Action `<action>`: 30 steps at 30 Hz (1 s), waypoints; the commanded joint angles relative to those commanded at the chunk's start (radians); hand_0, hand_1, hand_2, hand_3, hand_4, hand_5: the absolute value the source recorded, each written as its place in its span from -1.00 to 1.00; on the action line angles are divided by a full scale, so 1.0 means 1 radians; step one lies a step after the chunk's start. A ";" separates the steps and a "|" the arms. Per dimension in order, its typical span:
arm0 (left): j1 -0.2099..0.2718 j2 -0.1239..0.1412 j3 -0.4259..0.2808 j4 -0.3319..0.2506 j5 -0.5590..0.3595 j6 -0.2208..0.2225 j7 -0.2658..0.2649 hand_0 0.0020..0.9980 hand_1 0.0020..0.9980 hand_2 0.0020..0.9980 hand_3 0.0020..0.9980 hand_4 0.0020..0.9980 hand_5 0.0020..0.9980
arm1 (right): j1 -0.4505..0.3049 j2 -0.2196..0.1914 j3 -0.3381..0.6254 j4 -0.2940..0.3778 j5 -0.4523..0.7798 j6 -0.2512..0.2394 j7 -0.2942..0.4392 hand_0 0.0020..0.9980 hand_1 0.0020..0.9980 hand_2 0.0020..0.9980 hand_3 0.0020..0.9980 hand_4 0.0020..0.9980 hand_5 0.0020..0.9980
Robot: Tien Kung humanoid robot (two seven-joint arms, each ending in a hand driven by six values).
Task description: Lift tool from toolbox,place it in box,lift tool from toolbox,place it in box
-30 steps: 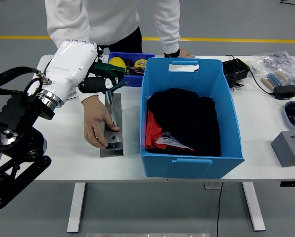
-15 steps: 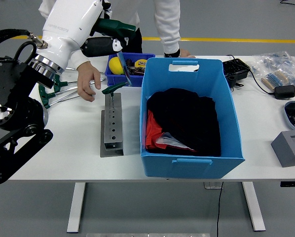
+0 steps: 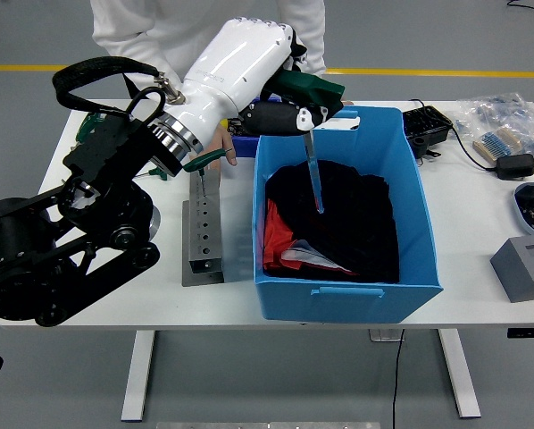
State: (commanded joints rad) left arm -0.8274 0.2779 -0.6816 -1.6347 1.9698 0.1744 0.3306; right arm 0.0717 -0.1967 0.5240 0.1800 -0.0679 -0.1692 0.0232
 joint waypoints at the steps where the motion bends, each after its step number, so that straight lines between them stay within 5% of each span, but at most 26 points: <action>1: -0.014 -0.010 0.025 0.022 -0.008 -0.003 -0.002 -0.74 -1.00 -0.99 -0.88 0.56 -0.05 | 0.001 0.000 -0.002 0.000 0.000 0.000 0.000 0.38 0.30 0.45 0.18 0.67 0.53; 15: -0.143 -0.099 0.297 0.198 -0.176 -0.026 -0.040 -0.74 -1.00 -0.98 -0.88 0.55 -0.06 | 0.005 -0.003 0.002 0.000 -0.013 0.003 -0.004 0.38 0.30 0.45 0.18 0.67 0.53; 30: -0.195 -0.201 0.441 0.377 -0.269 -0.035 -0.106 -0.69 -1.00 -0.95 -0.84 0.57 -0.10 | 0.015 -0.009 0.015 0.000 -0.036 0.005 -0.009 0.38 0.30 0.45 0.18 0.67 0.53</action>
State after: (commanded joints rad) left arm -1.0220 0.0772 -0.2410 -1.2575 1.7005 0.1393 0.2248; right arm 0.0864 -0.2058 0.5391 0.1800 -0.1037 -0.1647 0.0146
